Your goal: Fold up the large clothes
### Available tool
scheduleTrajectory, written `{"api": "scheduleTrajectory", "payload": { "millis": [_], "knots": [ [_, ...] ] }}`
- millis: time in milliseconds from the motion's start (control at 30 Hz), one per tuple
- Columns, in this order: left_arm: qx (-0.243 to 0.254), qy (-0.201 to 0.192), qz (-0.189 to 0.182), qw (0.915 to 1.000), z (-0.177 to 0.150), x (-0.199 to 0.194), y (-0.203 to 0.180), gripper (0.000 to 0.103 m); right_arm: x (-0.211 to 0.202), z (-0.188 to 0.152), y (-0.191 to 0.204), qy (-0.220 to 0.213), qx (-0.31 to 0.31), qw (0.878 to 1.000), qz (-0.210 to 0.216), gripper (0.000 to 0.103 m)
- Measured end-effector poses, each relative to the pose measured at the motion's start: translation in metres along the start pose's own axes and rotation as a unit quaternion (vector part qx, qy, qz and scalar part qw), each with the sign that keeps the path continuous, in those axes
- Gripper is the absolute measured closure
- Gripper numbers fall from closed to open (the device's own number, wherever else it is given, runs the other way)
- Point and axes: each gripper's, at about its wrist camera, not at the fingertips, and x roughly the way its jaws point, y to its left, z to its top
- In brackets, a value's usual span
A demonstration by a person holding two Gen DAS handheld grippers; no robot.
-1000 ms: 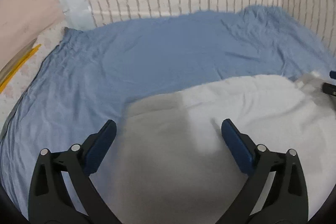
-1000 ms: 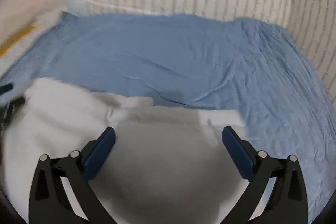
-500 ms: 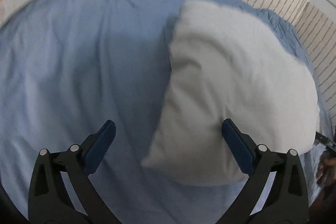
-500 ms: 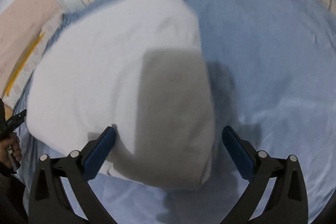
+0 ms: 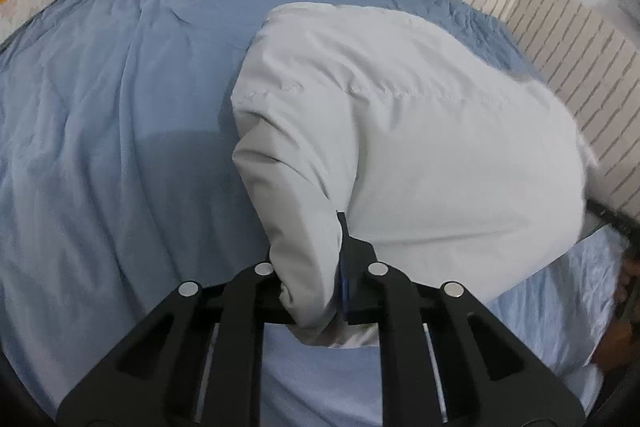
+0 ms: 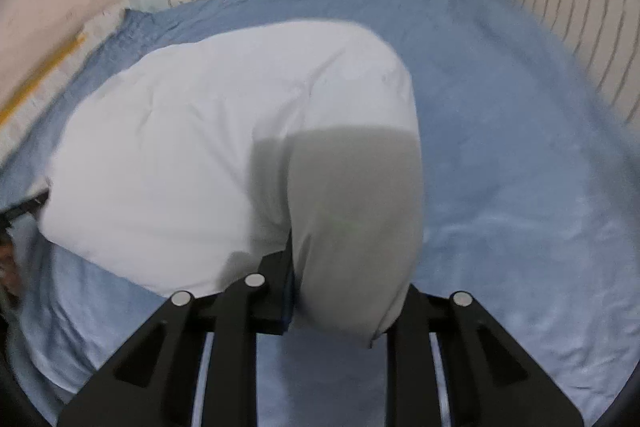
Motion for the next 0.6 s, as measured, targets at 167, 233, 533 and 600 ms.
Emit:
{"api": "scheduleTrajectory", "payload": {
  "millis": [167, 233, 533, 600],
  "knots": [
    [-0.046, 0.0, 0.071, 0.9965, -0.014, 0.008, 0.009, 0.034, 0.016, -0.004, 0.006, 0.059, -0.032, 0.995, -0.068, 0.056],
    [-0.068, -0.012, 0.074, 0.9948, -0.016, -0.014, 0.022, 0.021, -0.005, 0.002, 0.013, 0.035, -0.039, 0.995, -0.09, 0.046],
    [0.061, -0.213, 0.11, 0.969, -0.046, -0.207, 0.0, 0.003, -0.18, -0.013, 0.071, -0.216, -0.016, 0.974, -0.064, 0.002],
    [0.106, -0.235, 0.126, 0.9579, -0.067, -0.226, -0.016, 0.003, -0.185, -0.023, 0.09, -0.221, -0.014, 0.973, -0.062, 0.002]
  ]
}}
